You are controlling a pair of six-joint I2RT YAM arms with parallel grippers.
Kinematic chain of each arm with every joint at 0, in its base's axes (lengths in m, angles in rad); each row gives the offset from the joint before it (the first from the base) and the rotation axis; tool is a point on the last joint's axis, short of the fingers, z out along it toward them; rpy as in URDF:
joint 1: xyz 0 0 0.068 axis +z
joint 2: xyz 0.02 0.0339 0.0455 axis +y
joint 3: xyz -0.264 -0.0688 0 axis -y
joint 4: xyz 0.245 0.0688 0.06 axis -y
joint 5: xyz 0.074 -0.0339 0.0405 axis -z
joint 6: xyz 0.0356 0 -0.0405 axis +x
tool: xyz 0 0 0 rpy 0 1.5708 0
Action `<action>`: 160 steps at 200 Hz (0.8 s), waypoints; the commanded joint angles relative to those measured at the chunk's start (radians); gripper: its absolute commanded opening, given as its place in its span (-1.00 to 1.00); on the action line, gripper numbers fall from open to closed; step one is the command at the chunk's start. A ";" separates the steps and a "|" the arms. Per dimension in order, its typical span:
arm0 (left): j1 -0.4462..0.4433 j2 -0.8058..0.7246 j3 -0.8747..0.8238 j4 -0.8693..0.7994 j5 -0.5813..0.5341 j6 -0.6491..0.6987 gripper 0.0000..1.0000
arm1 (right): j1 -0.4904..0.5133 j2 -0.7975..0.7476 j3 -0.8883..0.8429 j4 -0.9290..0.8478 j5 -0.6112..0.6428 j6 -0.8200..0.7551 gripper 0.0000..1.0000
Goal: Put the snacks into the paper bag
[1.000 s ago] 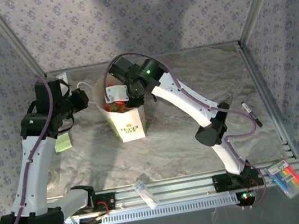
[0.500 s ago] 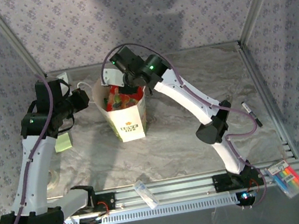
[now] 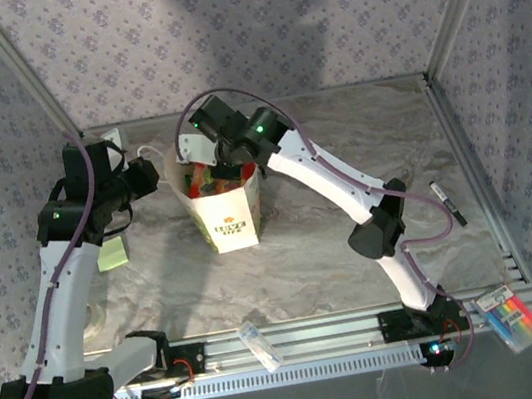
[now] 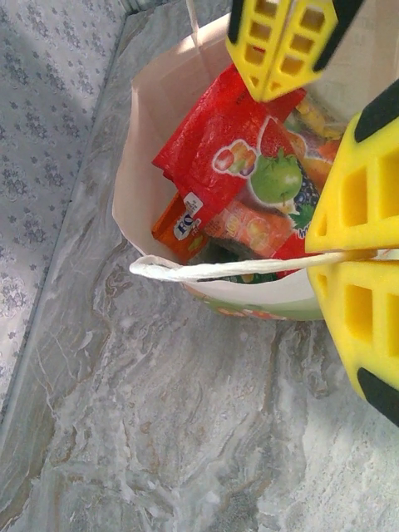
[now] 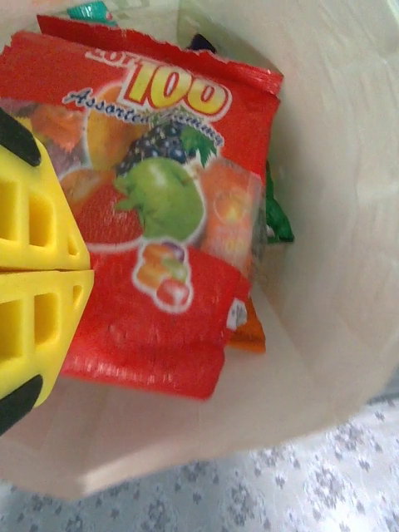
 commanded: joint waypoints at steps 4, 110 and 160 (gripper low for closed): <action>0.005 0.005 -0.002 0.014 0.019 0.001 -0.80 | 0.002 0.010 0.017 -0.044 -0.005 0.034 -0.84; 0.005 0.021 0.007 0.012 0.016 0.004 -0.80 | -0.033 0.159 0.095 0.022 0.007 0.120 -0.84; 0.005 0.020 0.007 0.008 0.017 0.001 -0.80 | -0.027 0.182 0.122 0.090 -0.003 0.174 -0.80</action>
